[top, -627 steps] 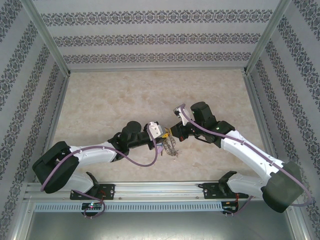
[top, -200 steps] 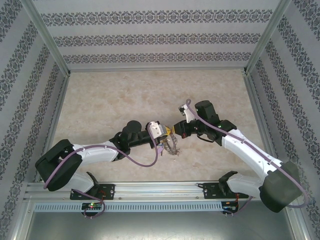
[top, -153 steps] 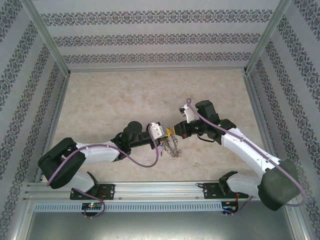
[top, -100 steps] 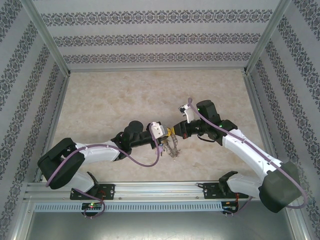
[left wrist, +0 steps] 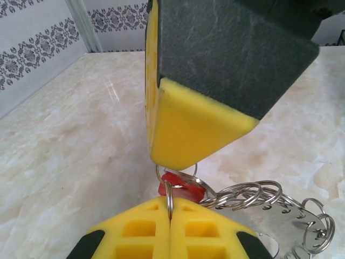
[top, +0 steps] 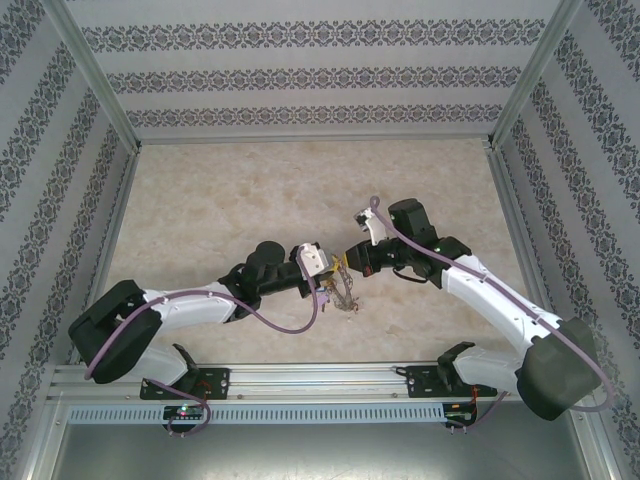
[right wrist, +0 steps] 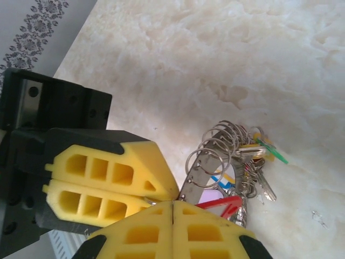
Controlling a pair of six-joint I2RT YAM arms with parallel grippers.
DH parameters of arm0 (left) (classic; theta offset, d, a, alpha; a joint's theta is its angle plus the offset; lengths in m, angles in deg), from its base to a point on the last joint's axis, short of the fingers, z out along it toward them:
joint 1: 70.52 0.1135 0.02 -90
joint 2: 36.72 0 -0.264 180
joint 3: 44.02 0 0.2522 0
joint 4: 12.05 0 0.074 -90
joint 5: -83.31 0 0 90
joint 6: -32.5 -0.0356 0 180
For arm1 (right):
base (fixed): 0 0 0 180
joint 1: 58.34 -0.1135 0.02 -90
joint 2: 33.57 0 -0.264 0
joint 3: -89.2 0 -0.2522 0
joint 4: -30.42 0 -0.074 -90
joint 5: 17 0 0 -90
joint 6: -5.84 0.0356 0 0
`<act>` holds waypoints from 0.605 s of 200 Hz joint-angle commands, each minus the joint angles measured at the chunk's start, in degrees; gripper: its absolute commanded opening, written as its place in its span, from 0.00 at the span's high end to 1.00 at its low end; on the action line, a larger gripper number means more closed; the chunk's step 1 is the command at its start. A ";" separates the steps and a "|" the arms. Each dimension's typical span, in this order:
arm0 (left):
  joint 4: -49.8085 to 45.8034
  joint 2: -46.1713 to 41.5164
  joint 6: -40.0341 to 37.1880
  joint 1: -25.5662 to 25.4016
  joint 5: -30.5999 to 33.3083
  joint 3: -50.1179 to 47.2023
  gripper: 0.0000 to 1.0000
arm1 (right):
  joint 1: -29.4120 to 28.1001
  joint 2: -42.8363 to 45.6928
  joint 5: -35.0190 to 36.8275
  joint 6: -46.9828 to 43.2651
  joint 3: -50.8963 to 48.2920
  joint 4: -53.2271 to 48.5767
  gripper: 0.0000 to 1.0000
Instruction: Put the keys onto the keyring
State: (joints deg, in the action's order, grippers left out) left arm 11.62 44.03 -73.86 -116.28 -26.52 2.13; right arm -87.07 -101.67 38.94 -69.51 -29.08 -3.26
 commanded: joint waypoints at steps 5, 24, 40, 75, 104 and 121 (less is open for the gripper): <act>-1.36 -3.18 -1.74 -0.12 1.26 0.05 1.00 | -1.30 -0.29 3.47 -0.66 0.86 -0.37 1.00; -1.04 -4.16 -1.40 -0.12 1.38 -0.58 1.00 | -1.64 -0.20 5.05 -0.81 0.46 -0.57 1.00; -1.62 -4.72 -1.39 -0.09 1.65 -0.68 1.00 | -1.62 -0.24 6.74 -1.37 0.51 -1.54 1.00; -1.85 -4.99 -1.31 -0.12 1.77 -0.40 1.00 | -1.60 0.69 6.36 -1.99 -0.08 -1.26 1.00; -1.53 -5.30 -0.96 -0.12 1.92 -0.35 1.00 | -1.51 2.26 9.78 -2.03 -2.65 0.41 1.00; -1.55 -5.44 -0.87 -0.12 1.98 -0.51 1.00 | -1.11 3.02 12.00 -1.65 -3.65 0.51 1.00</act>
State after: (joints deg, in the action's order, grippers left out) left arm 8.56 41.23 -74.08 -116.28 -25.69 2.10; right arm -88.88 -100.25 43.68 -70.58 -30.54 -2.00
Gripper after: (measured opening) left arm 0.042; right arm 0.059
